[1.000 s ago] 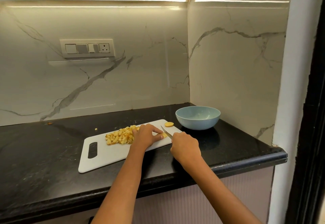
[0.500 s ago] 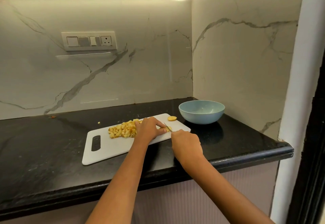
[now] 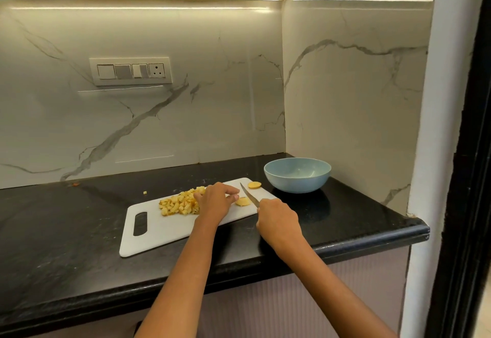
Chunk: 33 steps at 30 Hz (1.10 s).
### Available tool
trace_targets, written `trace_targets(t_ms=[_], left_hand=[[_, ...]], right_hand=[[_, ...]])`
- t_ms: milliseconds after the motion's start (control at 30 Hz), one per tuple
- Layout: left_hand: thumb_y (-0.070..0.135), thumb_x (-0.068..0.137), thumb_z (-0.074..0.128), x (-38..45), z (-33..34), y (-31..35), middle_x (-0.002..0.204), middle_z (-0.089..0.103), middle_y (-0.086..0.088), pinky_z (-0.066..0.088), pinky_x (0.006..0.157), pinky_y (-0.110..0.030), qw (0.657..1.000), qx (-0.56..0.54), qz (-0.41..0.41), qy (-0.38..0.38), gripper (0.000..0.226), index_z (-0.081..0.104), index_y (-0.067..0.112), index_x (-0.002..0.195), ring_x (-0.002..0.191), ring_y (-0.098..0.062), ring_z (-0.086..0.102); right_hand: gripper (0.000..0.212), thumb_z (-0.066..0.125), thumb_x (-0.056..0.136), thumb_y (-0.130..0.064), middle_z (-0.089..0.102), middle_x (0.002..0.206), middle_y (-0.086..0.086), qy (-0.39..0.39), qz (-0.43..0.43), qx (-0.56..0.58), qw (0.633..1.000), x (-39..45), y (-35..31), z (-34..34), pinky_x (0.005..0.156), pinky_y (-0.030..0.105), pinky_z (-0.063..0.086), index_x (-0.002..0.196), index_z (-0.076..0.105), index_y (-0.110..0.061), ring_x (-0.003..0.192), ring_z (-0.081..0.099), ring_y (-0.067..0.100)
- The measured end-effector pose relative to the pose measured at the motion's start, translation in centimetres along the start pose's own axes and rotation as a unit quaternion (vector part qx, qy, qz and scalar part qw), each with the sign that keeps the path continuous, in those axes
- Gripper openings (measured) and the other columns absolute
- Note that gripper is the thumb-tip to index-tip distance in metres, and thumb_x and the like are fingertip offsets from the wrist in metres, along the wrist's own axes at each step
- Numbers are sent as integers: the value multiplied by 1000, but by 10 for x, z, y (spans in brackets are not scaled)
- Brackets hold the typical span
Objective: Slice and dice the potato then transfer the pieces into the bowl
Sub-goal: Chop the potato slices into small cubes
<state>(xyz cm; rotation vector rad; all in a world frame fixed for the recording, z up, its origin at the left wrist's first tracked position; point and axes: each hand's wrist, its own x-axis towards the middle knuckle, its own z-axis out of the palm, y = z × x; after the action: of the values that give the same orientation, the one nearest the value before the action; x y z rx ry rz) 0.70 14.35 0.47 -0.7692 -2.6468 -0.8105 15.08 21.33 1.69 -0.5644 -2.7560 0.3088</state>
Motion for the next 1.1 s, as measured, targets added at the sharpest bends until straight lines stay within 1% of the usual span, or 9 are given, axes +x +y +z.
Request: trace_targets(t_ms=[100,200,400,567,667,800,933,1033,1100], left_hand=[[35,88,60,-2,0,1,124,61,10,20,102,-41,1000,12,2,-29,23,67,30,109,123,-15,45],[39,87,61,-2,-1,3,122,61,13,20,103,-42,999,36,8,-36,23,69,31,106,123,-15,44],[41,88,59,-3,-5,6,127,59,9,22,105,-44,996,74,15,-48,23,68,35,109,127,-19,40],[38,90,56,-6,-7,9,124,61,5,22,107,-47,993,112,25,-42,22,68,36,109,127,-22,40],[41,89,57,-6,-4,7,122,62,8,19,108,-48,994,104,26,-33,23,69,35,107,125,-20,41],[43,88,57,-5,-1,6,122,62,11,19,106,-45,996,88,21,-22,22,69,35,105,123,-17,43],[39,89,57,-9,2,3,122,61,11,21,104,-44,998,63,15,-18,20,69,34,105,124,-17,41],[35,93,51,-10,2,-1,126,59,8,23,102,-43,998,59,17,-21,23,66,33,111,125,-18,40],[33,96,47,-10,2,-1,129,57,7,22,101,-42,998,58,18,-20,25,65,33,114,126,-19,39]], right_hand=[[29,47,97,-17,58,117,11,-7,-10,-12,1000,0,-1,0,83,29,47,124,51,-9,103,59,21],[30,47,97,-18,58,117,10,-10,-18,-16,1000,2,-1,0,83,29,47,125,51,-9,102,59,21],[31,46,97,-13,57,120,11,-10,-21,-37,999,9,-7,2,83,30,46,128,49,-9,106,58,23],[29,47,97,-9,58,120,11,-11,-35,-50,998,12,-14,0,79,28,45,126,51,-7,106,59,23],[28,42,99,-11,57,119,11,-12,-50,-77,996,0,-8,1,76,28,43,126,50,-8,104,59,23],[28,39,99,-9,58,117,11,9,-59,-115,992,-6,-8,3,78,30,46,124,51,-7,102,60,24],[28,42,98,-9,58,117,10,6,-29,-63,998,4,-7,3,73,27,42,124,51,-8,102,60,22],[26,47,97,-16,59,113,9,-3,13,7,1000,7,1,-1,75,27,43,120,54,-8,101,59,21],[26,47,96,-19,59,112,9,-7,19,24,1000,5,3,-1,76,28,45,119,54,-8,99,60,22]])
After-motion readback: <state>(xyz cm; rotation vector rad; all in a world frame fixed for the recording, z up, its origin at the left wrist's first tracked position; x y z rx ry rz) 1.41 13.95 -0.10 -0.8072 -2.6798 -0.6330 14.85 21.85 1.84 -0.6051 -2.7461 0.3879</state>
